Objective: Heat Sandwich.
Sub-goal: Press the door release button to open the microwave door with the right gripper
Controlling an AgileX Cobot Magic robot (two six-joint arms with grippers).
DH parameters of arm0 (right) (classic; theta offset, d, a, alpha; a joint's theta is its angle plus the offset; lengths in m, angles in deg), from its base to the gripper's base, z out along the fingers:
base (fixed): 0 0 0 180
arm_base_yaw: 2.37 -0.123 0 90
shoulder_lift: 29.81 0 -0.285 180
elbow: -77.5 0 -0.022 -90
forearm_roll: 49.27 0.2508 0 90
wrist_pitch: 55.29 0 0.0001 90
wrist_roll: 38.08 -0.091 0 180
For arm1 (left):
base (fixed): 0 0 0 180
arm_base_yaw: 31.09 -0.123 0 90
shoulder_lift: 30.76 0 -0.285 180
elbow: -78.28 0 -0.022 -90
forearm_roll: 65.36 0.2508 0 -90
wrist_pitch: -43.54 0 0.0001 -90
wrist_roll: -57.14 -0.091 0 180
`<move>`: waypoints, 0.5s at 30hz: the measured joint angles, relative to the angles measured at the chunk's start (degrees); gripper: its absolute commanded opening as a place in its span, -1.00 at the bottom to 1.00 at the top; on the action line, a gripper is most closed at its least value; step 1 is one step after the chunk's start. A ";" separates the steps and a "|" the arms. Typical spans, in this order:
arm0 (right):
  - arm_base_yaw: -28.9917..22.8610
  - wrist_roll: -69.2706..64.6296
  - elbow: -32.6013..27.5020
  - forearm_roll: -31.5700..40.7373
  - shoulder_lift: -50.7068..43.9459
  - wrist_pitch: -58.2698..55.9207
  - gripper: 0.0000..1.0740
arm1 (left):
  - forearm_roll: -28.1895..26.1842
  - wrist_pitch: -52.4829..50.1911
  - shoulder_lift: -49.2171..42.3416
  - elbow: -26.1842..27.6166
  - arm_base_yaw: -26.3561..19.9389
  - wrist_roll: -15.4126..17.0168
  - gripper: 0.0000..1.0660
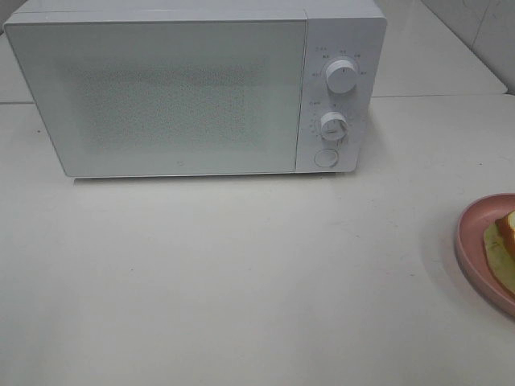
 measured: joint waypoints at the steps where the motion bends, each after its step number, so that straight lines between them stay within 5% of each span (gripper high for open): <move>1: 0.00 0.00 0.00 0.00 0.00 0.00 0.42 | 0.00 0.00 0.00 0.00 0.00 0.00 0.86; 15: 0.00 0.00 0.00 0.00 0.00 0.00 0.42 | 0.00 0.00 0.00 0.00 0.00 0.00 0.86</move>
